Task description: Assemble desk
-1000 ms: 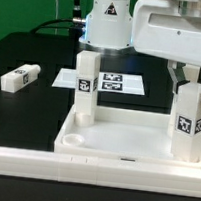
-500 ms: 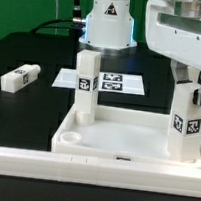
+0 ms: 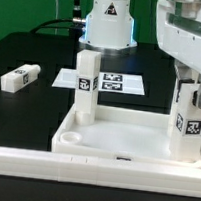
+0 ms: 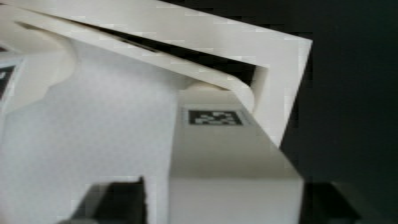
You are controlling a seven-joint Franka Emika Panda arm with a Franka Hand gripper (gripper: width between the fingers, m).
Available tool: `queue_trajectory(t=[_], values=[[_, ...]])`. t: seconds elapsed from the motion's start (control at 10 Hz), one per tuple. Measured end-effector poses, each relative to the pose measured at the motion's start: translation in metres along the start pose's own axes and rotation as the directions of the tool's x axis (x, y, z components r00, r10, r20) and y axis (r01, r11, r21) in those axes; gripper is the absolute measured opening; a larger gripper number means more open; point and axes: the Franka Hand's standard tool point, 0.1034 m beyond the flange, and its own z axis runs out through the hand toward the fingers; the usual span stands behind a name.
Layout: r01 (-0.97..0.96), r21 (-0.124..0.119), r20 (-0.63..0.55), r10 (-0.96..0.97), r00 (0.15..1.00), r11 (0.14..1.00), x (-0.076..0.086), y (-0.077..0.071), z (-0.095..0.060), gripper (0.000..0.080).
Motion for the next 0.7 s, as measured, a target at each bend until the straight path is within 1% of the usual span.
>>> queue_trajectory(t=[0.1, 0.2, 0.3, 0.4, 0.6, 0.7], values=[[0.029, -0.003, 0.001, -0.029, 1.0, 1.0, -0.0001, 0.0006, 0.0003, 0.0577], [0.136, -0.008, -0.002, -0.136, 0.991, 0.991, 0.0004, 0.001, 0.0001, 0.0577], [0.23, -0.024, -0.005, -0.23, 0.973, 0.973, -0.0001, 0.0021, -0.0007, 0.0577], [0.326, -0.029, -0.009, -0.326, 0.945, 0.945, -0.0002, 0.0022, -0.0005, 0.0646], [0.521, -0.048, -0.016, -0.522, 0.852, 0.852, -0.0015, 0.0028, 0.0001, 0.0649], [0.564, -0.048, -0.015, -0.565, 0.825, 0.824, -0.0027, 0.0023, 0.0003, 0.0649]])
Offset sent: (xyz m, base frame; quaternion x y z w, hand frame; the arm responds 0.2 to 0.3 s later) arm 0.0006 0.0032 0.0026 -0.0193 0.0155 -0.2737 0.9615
